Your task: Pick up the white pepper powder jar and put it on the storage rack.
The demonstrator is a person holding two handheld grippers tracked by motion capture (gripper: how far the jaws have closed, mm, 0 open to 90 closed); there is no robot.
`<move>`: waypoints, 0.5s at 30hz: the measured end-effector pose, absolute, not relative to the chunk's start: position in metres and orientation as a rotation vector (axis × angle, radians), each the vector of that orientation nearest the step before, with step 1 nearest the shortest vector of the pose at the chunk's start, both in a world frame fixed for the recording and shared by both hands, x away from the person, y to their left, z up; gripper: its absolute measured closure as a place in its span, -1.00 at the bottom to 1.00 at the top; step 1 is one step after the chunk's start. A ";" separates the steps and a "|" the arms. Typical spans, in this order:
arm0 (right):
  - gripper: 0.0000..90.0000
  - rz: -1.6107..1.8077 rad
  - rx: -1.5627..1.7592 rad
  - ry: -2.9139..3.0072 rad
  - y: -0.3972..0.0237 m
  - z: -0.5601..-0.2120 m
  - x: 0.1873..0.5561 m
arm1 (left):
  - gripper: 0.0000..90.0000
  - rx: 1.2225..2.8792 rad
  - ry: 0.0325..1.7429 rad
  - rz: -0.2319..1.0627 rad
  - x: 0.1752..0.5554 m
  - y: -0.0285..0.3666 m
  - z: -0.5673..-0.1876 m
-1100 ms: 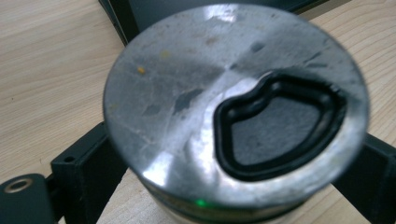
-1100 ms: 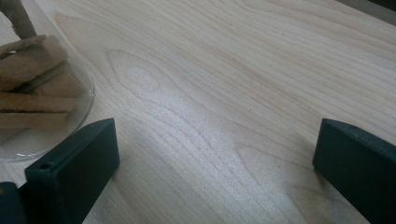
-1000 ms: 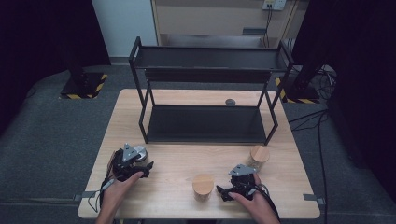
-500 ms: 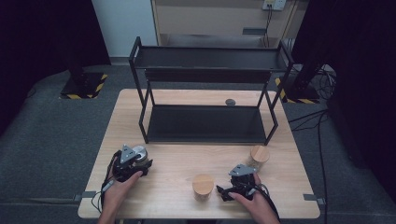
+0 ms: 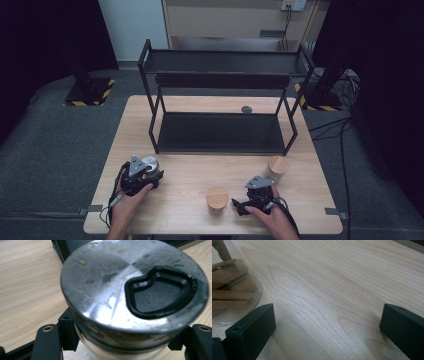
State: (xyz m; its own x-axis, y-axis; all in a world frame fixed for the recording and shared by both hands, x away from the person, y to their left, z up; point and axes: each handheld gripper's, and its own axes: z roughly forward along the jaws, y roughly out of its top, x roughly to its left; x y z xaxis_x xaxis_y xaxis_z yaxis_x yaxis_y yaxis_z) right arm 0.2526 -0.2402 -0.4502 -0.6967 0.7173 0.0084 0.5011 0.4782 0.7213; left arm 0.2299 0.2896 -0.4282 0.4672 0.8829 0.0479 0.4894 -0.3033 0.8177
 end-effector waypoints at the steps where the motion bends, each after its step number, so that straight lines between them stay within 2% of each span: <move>1: -0.99 1.042 1.034 2.434 -0.240 -0.450 0.253 | -0.35 1.951 1.142 0.653 0.229 0.289 -0.427; 15: -0.99 1.042 1.034 2.434 -0.240 -0.450 0.253 | -0.35 1.971 1.092 0.644 0.232 0.279 -0.420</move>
State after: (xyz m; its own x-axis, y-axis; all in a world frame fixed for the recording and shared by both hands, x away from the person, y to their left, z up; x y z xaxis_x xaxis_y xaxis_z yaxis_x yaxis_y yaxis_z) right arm 0.2525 -0.2401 -0.4502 -0.6966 0.7174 0.0082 0.5011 0.4783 0.7212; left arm 0.2318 0.2787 -0.4200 0.5030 0.8623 0.0587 0.4692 -0.3295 0.8193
